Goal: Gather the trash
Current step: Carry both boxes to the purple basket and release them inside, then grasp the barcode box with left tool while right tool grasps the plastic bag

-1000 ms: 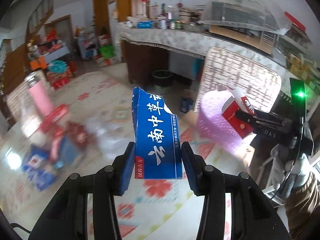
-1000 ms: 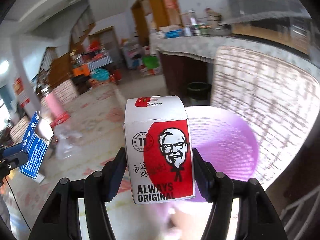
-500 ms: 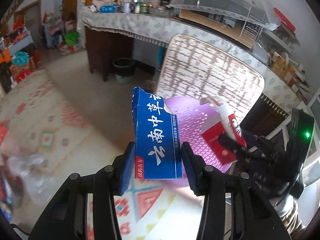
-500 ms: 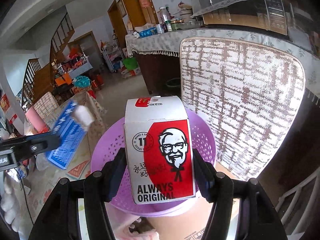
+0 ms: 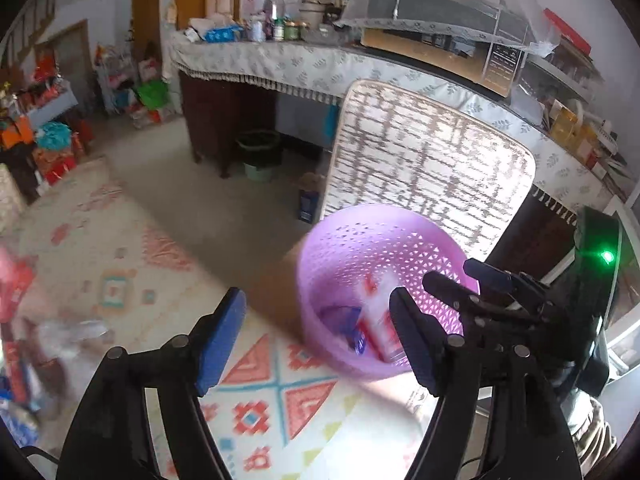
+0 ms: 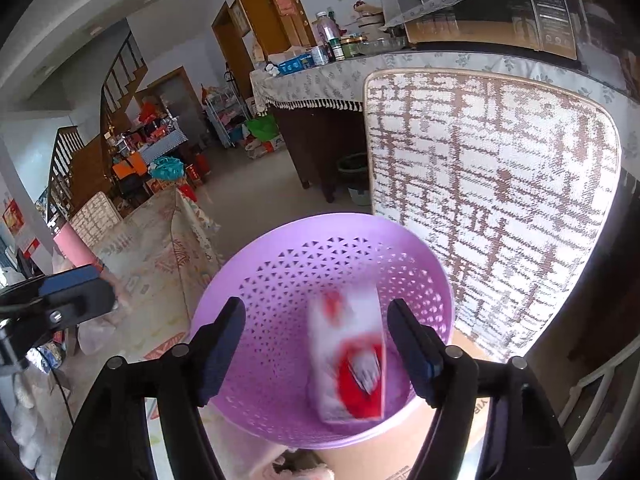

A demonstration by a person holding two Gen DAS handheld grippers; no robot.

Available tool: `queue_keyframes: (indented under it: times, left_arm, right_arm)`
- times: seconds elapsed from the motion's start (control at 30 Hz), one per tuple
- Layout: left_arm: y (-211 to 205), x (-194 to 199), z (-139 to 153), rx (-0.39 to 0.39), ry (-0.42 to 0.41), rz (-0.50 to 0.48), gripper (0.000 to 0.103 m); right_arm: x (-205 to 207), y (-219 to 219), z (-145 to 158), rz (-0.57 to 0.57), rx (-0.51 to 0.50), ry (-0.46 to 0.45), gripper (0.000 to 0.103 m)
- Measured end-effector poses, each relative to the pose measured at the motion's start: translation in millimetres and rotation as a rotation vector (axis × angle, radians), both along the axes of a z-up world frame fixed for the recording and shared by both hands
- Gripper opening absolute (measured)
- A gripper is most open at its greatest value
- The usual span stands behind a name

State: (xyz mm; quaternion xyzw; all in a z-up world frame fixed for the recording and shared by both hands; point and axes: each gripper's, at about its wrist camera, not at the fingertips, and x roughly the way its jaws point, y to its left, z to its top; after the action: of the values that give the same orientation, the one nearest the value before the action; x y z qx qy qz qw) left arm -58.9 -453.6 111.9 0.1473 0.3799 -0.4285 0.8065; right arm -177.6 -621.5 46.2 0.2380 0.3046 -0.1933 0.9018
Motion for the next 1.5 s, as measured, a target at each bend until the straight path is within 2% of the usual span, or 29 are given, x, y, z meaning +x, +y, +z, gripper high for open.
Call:
queue_keyframes:
  times: [0.43,0.63,0.73,0.8,0.87,0.97,1.1,1.33,1.37,1.43,1.5]
  left_arm:
    - [116.0,-6.9,13.1,-0.041,0.023,0.155,0.073]
    - [195.1,1.0,13.0,-0.044,-0.002,0.309,0.074]
    - [237.8,11.7,7.6,-0.035,-0.008,0.39,0.079]
    - [268.6,22.4,-0.1,-0.009,-0.014,0.476,0.079]
    - [291.7,31.8,-9.5,0.002,0.008,0.537,0.079]
    - [322.7,46.8,-28.1,-0.019,0.088,0.603,0.079]
    - [329.6,61.6,-49.3,-0.04,0.188,0.616,0.079]
    - [307.7,80.0,-79.0,0.005,0.253,0.611,0.079]
    - [306.4,81.9,-83.4,0.009,0.255,0.614,0.075]
    - [308.5,81.2,-87.0,-0.008,0.263,0.611,0.059]
    - [314.9,81.0,-86.0,-0.033,0.263,0.618,0.058]
  right_arm:
    - [17.3,80.8,17.7,0.14,-0.067,0.012,0.078]
    - [32.1,123.1,16.1,0.216,-0.082,0.035,0.079]
    - [39.7,144.0,12.1,0.255,-0.084,0.05,0.079]
    - [46.0,161.5,10.2,0.29,-0.092,0.059,0.079]
    - [51.2,175.0,9.0,0.316,-0.098,0.067,0.079]
    - [60.1,193.6,5.4,0.352,-0.1,0.081,0.079]
    - [71.9,215.1,0.6,0.384,-0.092,0.102,0.079]
    - [83.4,241.4,-1.1,0.426,-0.114,0.128,0.079]
    - [85.3,243.8,-1.3,0.43,-0.117,0.132,0.079]
    - [90.6,248.8,-2.3,0.442,-0.124,0.139,0.079]
    - [96.2,252.8,-3.7,0.454,-0.124,0.147,0.079]
